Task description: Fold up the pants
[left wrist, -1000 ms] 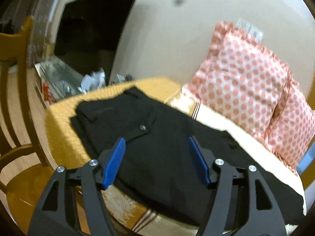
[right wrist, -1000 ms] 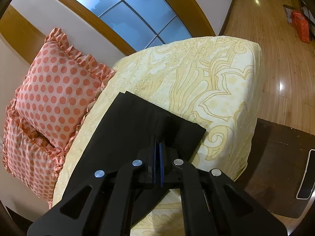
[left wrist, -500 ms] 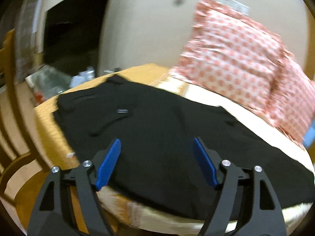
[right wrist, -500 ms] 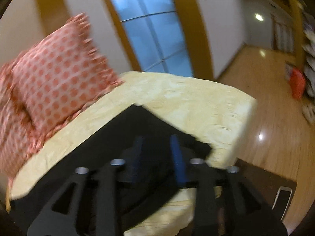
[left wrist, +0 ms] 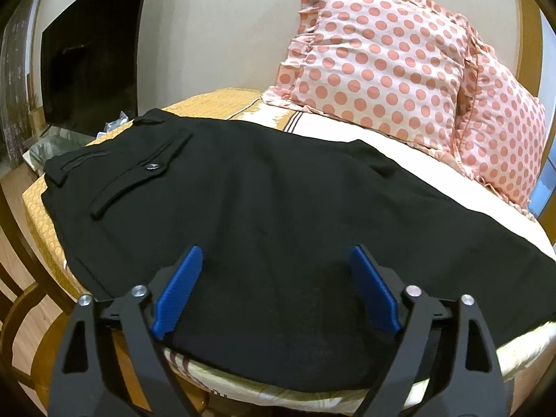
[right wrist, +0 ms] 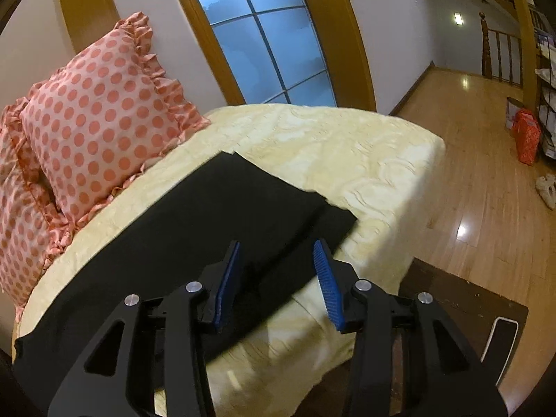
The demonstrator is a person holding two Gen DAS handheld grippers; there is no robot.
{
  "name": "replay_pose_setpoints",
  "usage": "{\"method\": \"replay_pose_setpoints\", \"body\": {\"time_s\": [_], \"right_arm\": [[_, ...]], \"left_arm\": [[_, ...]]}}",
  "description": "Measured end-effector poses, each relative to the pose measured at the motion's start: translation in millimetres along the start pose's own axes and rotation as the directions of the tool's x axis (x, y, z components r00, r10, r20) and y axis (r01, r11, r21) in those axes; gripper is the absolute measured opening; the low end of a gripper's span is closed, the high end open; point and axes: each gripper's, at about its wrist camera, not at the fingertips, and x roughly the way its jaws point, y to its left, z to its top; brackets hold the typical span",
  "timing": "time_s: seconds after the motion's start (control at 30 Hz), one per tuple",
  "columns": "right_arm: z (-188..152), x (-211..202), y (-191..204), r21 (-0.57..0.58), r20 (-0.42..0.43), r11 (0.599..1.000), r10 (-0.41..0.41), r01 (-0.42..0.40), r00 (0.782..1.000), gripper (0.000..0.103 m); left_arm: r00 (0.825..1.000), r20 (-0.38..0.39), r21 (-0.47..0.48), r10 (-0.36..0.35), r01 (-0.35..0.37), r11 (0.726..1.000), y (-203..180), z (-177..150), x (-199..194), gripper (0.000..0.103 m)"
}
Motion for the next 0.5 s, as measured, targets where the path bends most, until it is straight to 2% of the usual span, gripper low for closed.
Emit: {"method": "replay_pose_setpoints", "body": {"time_s": [0.13, 0.27, 0.37, 0.47, 0.5], "right_arm": [[-1, 2, 3, -0.021, 0.016, 1.000, -0.005, 0.005, 1.000, 0.045], [9, 13, 5, -0.020, 0.028, 1.000, -0.011, 0.011, 1.000, 0.046], [12, 18, 4, -0.024, 0.022, 1.000, -0.020, 0.020, 1.000, 0.040], [12, 17, 0, -0.008, 0.025, 1.000, -0.011, 0.012, 1.000, 0.027], [12, 19, -1, -0.012, 0.019, 1.000, -0.003, 0.003, 1.000, 0.014]], "left_arm": [[1.000, 0.000, 0.034, 0.015, -0.015, 0.999, -7, -1, 4, 0.097], [1.000, 0.003, 0.022, 0.001, -0.001, 1.000, -5, 0, 4, 0.098], [1.000, 0.004, 0.017, -0.006, 0.006, 1.000, -4, 0, 3, 0.098], [1.000, 0.005, 0.018, -0.005, 0.005, 1.000, -5, 0, 4, 0.098], [1.000, 0.005, 0.019, -0.006, 0.006, 1.000, -5, 0, 4, 0.100]]}}
